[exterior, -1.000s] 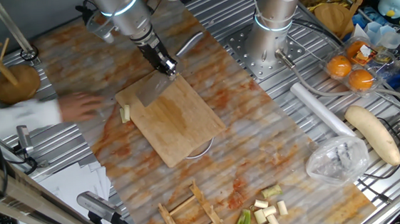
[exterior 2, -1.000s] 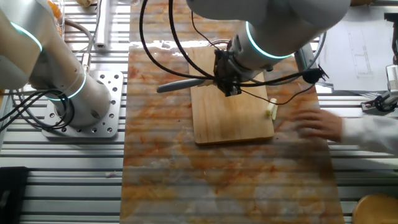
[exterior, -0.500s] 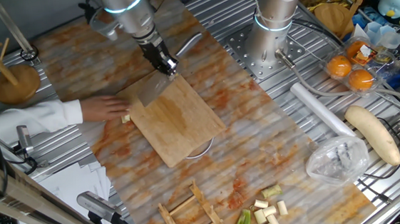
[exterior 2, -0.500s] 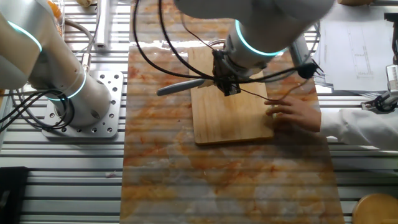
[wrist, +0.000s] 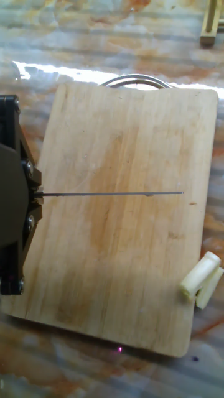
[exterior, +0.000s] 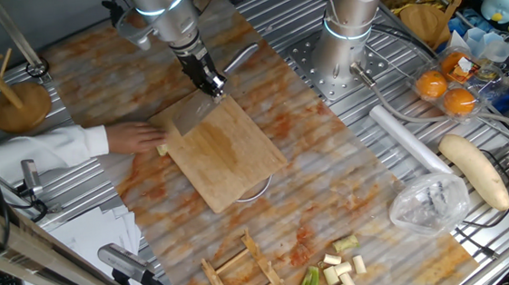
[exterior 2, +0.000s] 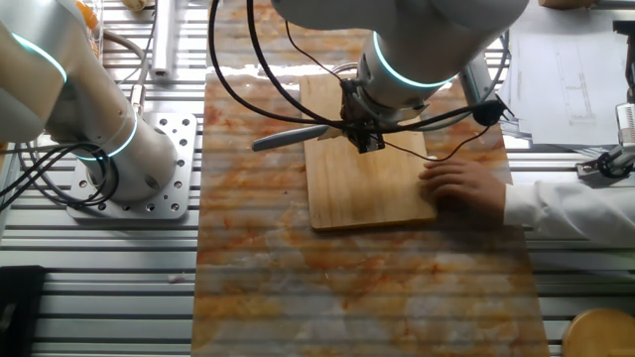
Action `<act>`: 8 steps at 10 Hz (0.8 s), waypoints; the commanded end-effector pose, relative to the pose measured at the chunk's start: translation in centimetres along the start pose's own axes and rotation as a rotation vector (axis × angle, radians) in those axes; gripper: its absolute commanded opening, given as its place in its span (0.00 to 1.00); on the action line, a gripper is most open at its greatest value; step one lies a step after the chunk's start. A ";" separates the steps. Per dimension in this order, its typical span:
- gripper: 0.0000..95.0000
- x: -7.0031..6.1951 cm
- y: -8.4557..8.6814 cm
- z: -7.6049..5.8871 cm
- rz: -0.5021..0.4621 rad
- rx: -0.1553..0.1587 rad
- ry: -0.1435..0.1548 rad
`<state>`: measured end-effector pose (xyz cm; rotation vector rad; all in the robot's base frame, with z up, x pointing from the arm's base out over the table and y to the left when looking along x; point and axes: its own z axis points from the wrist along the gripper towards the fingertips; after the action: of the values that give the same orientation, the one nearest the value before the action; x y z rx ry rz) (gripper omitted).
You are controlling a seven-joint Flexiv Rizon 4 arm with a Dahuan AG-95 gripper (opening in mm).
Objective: Chop the scallions
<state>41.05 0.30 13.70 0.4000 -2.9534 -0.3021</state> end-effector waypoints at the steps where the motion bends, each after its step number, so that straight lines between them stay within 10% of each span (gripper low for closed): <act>1: 0.00 0.1 0.0 0.0 0.000 0.000 -0.004; 8: 0.00 0.1 0.0 0.0 0.003 0.000 -0.012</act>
<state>41.03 0.30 13.69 0.3906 -2.9682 -0.3051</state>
